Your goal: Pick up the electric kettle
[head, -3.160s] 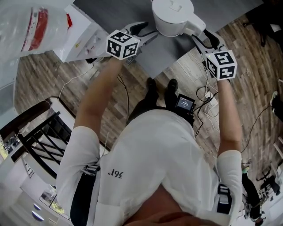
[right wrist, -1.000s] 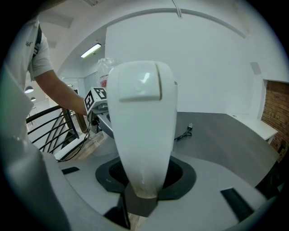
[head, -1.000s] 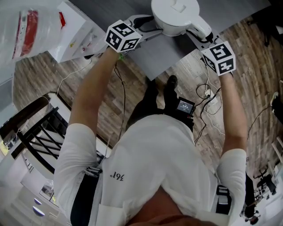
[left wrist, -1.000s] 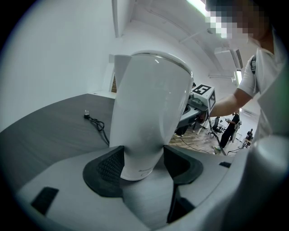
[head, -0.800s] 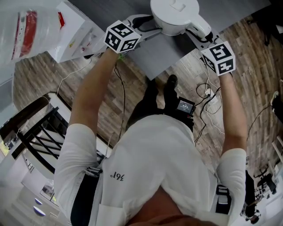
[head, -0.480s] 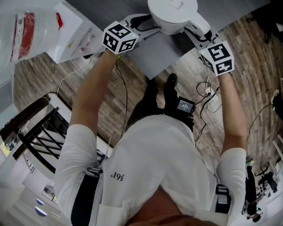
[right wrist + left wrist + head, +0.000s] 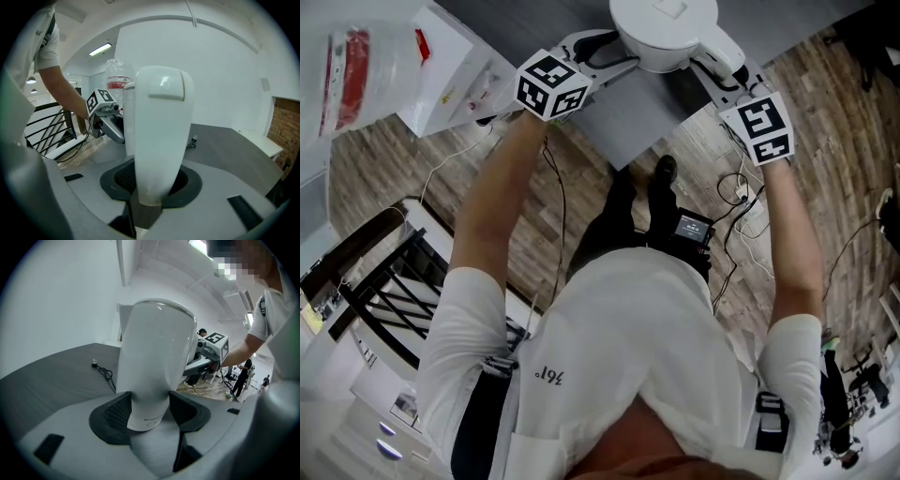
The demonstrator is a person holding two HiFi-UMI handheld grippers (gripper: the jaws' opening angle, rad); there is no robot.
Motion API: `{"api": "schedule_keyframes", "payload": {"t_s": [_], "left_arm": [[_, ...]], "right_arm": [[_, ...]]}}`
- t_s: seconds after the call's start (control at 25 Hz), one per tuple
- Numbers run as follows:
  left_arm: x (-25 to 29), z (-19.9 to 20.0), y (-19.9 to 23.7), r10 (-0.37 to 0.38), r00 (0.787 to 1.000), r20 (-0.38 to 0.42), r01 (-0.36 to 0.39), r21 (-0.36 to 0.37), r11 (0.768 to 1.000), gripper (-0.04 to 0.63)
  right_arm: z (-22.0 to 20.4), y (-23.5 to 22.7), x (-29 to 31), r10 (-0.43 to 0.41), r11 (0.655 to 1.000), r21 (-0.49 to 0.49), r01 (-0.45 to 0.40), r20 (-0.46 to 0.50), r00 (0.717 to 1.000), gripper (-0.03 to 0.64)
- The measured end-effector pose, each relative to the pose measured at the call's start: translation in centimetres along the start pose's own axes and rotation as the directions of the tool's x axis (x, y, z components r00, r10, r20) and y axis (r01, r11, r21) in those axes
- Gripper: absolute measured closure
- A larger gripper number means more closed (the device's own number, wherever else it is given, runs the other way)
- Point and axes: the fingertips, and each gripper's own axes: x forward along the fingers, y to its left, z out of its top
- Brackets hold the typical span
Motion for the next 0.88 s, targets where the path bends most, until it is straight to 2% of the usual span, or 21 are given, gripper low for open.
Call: {"api": "schedule_keyframes", "payload": {"t_s": [0.16,0.48,0.76,0.88], "left_arm": [[0.04,0.07,-0.08,0.004,1.0,0.008,-0.004,0.004,1.0,0.342],[0.04,0.41,0.04,0.009,0.999,0.031,-0.009,0.01,1.0,0.344],[-0.36,0.23,0.03,0.016,0.999,0.03,-0.017,0.023,1.0,0.354],[-0.5,0.15,0.06,0.02,0.999,0.028,-0.021,0.023,1.0,0.357]], "right_arm": [[-0.01,-0.02,-0.09,-0.006,1.0,-0.009,0.006,0.004,1.0,0.499],[-0.1,-0.35,-0.05,-0.019,0.999,0.036,0.018,0.039,0.999,0.497],[0.47,0.31,-0.2,-0.022,0.998,-0.063,0.026,0.052,0.998,0.508],[0.6,0.41,-0.15,-0.016,0.998,-0.068,0.019,0.049,0.999,0.511]]}}
